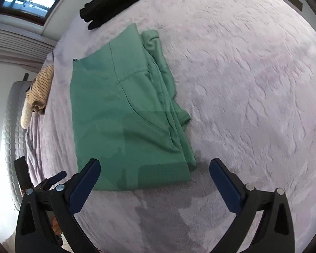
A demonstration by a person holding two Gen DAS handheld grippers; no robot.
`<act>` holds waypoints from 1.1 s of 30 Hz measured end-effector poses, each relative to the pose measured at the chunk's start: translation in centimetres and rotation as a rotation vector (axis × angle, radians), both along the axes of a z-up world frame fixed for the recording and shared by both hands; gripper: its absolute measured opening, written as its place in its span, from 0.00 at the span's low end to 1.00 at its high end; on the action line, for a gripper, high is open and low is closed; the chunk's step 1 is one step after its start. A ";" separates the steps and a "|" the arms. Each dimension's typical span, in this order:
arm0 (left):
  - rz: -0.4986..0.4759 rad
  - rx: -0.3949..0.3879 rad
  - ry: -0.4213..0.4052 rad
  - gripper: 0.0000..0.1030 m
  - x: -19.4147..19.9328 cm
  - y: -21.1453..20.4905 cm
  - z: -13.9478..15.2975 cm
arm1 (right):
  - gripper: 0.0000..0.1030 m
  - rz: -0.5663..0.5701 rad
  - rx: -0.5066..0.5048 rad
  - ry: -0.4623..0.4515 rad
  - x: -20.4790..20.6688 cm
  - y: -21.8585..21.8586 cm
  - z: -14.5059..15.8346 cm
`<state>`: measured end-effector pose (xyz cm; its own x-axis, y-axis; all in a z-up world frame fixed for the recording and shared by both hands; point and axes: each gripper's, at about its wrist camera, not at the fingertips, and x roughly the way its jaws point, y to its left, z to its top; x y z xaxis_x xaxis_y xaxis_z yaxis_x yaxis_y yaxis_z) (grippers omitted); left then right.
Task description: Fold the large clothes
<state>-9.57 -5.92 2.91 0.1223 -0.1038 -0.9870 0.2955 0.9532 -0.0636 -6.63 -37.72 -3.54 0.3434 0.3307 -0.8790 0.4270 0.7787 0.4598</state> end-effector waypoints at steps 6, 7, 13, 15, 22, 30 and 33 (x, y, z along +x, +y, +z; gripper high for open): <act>0.025 -0.019 -0.013 1.00 2.1 0.6 0.1 | 1.00 0.053 0.013 0.045 1.7 -0.6 -0.6; 0.031 -0.019 -0.017 1.00 2.4 0.8 0.2 | 1.00 0.054 0.013 0.044 2.0 -0.8 -0.6; 0.074 -0.033 -0.014 1.00 4.1 1.4 0.0 | 1.00 0.066 0.021 0.047 3.5 -1.5 -1.0; 0.078 -0.029 -0.013 1.00 4.1 1.0 -0.3 | 1.00 0.067 0.023 0.049 4.0 -1.8 -1.3; 0.053 -0.002 -0.023 1.00 4.5 0.1 -0.6 | 1.00 0.077 0.032 0.050 5.4 -2.1 -1.8; 0.078 -0.018 -0.008 1.00 5.3 0.4 -1.2 | 1.00 0.109 0.029 0.047 6.5 -1.9 -2.0; 0.107 -0.086 -0.002 1.00 5.4 1.5 -1.2 | 1.00 0.124 0.024 0.042 7.1 -2.0 -2.2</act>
<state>-4.16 -4.45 1.69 0.1393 -0.1745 -0.9748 0.1926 0.9703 -0.1461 0.48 -39.67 -5.72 0.2613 0.3895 -0.8832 0.3473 0.8158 0.4625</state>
